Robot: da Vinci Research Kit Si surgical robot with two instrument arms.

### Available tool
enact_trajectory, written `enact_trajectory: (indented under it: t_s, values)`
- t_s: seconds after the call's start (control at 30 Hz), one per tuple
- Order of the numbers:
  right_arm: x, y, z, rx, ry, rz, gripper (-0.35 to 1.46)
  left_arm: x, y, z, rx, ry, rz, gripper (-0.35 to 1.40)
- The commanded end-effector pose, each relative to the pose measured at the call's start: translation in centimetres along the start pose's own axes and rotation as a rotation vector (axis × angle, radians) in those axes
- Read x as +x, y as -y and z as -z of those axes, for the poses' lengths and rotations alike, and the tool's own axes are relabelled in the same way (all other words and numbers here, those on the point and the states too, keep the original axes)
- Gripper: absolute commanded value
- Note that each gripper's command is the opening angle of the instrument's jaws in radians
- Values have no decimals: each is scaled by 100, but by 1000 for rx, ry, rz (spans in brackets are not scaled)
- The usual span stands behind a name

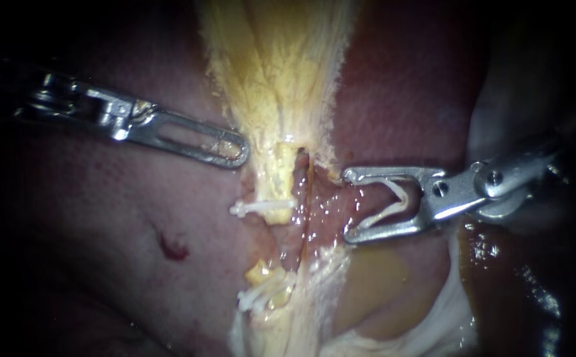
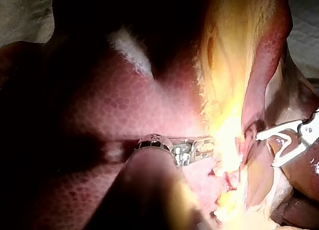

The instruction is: Clipping first clip right tube

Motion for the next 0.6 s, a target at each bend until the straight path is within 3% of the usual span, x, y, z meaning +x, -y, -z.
enact_trajectory:
  t_s: [0.03, 0.13, 0.3, 0.4, 0.6]
  values:
    - [0, 0, 0, 0, 0, -1, 50, -1, 1, 4, 3, -1, 0, -35]
    - [0, 0, 0, 0, 0, -1, 50, -7, 8, 28, 7, -5, 4, -35]
    - [0, 0, -1, -1, 0, -1, 50, -20, 21, 71, 11, 28, 16, -35]
    - [-1, -1, -2, -1, 0, -1, 50, -20, 27, 77, 13, 33, 19, -35]
    - [-7, 2, -11, -6, 2, 4, 50, -16, 32, 73, 10, 40, 20, -35]
